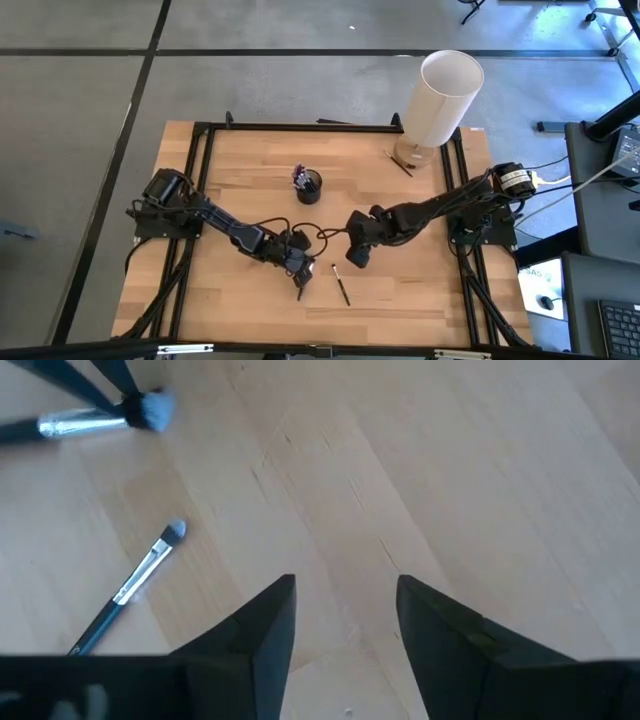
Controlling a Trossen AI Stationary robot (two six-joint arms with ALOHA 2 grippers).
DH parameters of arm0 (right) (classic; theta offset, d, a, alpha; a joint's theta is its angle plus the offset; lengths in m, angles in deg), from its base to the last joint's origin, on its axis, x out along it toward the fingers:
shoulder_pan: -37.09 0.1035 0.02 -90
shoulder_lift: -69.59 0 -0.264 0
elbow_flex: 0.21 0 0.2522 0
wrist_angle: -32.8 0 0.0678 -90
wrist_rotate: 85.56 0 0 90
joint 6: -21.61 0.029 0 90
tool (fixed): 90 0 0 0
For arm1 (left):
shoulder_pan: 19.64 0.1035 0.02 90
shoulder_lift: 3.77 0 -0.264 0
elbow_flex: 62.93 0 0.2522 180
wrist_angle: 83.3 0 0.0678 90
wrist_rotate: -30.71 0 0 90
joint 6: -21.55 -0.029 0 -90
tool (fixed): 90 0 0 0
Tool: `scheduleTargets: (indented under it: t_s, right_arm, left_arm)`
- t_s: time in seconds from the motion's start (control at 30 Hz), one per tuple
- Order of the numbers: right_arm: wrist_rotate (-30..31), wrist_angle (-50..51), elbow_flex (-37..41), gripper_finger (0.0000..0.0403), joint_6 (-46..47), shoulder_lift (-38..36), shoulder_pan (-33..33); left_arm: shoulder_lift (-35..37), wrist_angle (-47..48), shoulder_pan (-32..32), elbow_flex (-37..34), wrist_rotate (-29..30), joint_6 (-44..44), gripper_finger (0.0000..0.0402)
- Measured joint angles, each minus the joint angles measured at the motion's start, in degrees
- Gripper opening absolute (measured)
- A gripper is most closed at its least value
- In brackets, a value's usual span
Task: Put items in baskets/containers
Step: Put the black powder brush into the black pen holder
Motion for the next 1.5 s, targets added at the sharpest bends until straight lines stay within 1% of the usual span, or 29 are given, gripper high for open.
scheduleTargets:
  t_s: [0.1,0.17,0.27,0.4,0.5,0.6,0.67,0.73,0.9,0.97,1.0,1.1,1.27,1.37,1.5]
  right_arm:
    - [0.0,0.0,0.0,0.0173,0.1,0.0,0.5]
    - [0.0,0.0,0.0,0.0173,0.4,0.0,0.8]
    - [0.8,0.6,0.0,0.0173,1.0,0.0,1.5]
    - [4.2,4.6,0.0,0.0173,1.7,0.0,2.1]
    - [6.8,9.1,0.0,0.0173,3.4,0.0,2.1]
    - [9.0,12.3,0.0,0.0173,4.7,0.0,2.1]
    - [10.0,12.8,0.0,0.0173,5.2,0.0,2.1]
    - [10.6,13.0,0.0,0.0173,5.2,0.0,2.1]
    - [12.8,12.9,0.0,0.0173,5.0,0.0,2.1]
    - [13.5,12.9,0.0,0.0173,4.7,0.0,2.1]
    - [13.5,12.9,0.0,0.0173,4.4,0.0,2.1]
    - [13.5,13.0,0.0,0.0173,3.8,0.0,2.1]
    - [13.5,13.2,0.0,0.0173,2.7,0.0,1.8]
    - [13.5,13.8,0.0,0.0173,2.5,0.0,1.7]
    - [13.5,14.9,0.0,0.0173,2.5,0.0,1.7]
  left_arm:
    - [0.0,0.0,0.0,0.0,0.6,-2.6,0.0019]
    - [0.0,0.1,0.0,0.0,0.9,-3.4,0.0006]
    - [0.0,0.2,0.0,0.0,1.4,-4.3,0.0003]
    - [1.4,1.5,0.0,-0.2,3.8,-6.1,0.0003]
    - [4.6,1.7,-0.2,-0.3,7.5,-7.8,0.0002]
    - [8.7,1.5,-0.6,-0.2,12.5,-10.6,0.0002]
    - [11.9,1.4,-1.0,-0.2,17.5,-12.9,0.0002]
    - [15.6,1.2,-1.0,-0.2,24.4,-15.8,0.0002]
    - [22.0,1.1,0.3,-0.2,48.1,-27.2,0.0002]
    - [23.5,1.0,2.1,-0.2,54.2,-30.9,0.0002]
    - [23.9,0.7,3.2,-0.2,55.5,-32.3,0.0002]
    - [24.8,0.3,7.5,-0.1,54.9,-34.4,0.0003]
    - [24.0,0.3,13.9,-0.1,49.5,-33.2,0.0003]
    - [23.5,0.2,16.3,-0.1,47.2,-32.2,0.0003]
    - [23.3,0.1,17.6,-0.1,45.0,-31.9,0.0003]
